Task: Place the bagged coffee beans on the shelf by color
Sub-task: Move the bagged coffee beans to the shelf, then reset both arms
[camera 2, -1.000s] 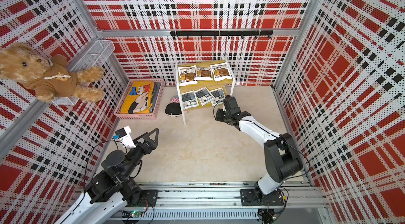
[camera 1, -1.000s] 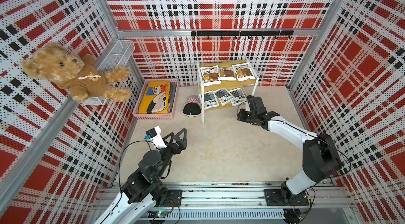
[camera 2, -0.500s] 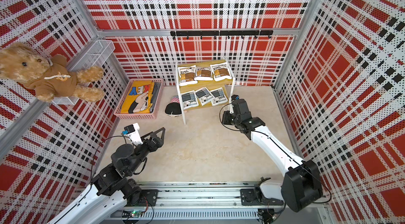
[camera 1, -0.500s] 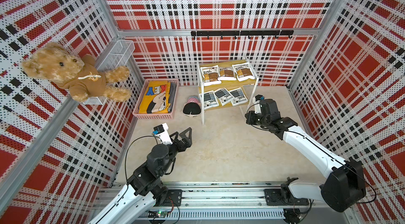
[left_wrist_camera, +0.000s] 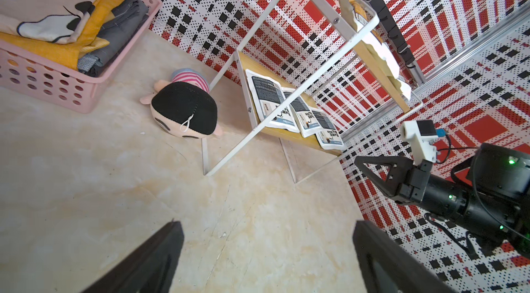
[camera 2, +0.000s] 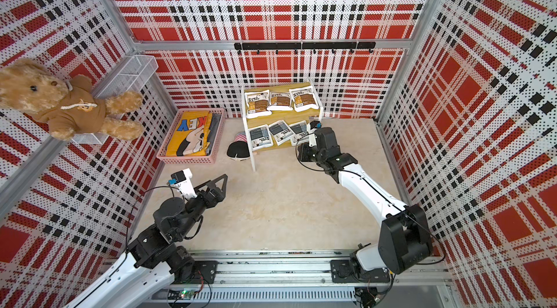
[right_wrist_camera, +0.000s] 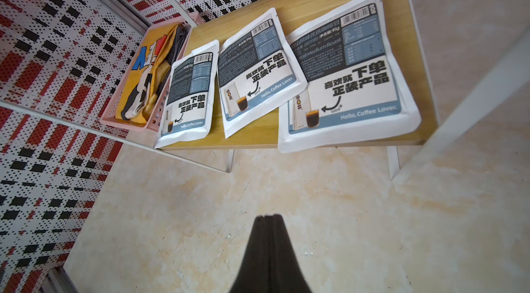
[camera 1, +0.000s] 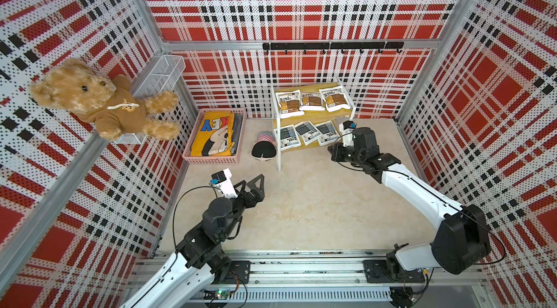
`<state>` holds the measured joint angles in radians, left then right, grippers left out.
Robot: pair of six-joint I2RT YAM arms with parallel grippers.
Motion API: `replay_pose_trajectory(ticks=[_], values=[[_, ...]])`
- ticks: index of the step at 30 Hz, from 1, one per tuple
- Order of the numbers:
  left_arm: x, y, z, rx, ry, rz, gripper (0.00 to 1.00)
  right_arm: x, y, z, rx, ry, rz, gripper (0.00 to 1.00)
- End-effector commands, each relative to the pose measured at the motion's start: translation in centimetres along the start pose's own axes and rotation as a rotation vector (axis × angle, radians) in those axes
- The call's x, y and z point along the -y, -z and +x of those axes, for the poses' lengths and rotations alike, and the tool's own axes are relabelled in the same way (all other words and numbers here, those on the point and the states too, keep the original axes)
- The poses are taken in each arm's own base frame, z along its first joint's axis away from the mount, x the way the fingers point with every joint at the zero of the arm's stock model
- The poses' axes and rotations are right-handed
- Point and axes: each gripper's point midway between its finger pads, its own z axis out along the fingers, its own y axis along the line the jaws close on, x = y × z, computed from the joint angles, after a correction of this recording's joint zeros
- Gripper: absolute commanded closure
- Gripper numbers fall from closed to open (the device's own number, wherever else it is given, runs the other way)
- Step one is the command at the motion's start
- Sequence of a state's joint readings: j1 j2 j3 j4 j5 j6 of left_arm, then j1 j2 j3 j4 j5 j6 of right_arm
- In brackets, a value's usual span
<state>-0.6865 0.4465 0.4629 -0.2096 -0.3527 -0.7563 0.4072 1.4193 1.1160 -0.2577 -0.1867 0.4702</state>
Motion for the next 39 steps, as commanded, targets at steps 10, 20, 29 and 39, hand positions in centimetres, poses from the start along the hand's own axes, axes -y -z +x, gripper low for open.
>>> replay_pose_trajectory(ticks=[10, 20, 29, 39], values=[[-0.6, -0.2, -4.6, 0.149, -0.073, -0.142, 0.01, 10.5, 8.9, 2.3, -0.006, -0.104, 0.364, 0.85], [-5.7, -2.2, -8.6, 0.21, -0.184, -0.363, 0.01, 17.9, 10.6, -2.3, 0.174, -0.216, 0.456, 0.51], [-13.1, -3.0, -9.8, 0.248, -0.173, -0.472, 0.01, 21.0, 7.0, -1.5, 0.298, -0.057, 0.44, 0.31], [-15.2, -3.0, -9.5, 0.291, -0.24, -0.506, 0.01, 23.3, 5.2, 2.4, 0.293, 0.091, 0.494, 0.27]])
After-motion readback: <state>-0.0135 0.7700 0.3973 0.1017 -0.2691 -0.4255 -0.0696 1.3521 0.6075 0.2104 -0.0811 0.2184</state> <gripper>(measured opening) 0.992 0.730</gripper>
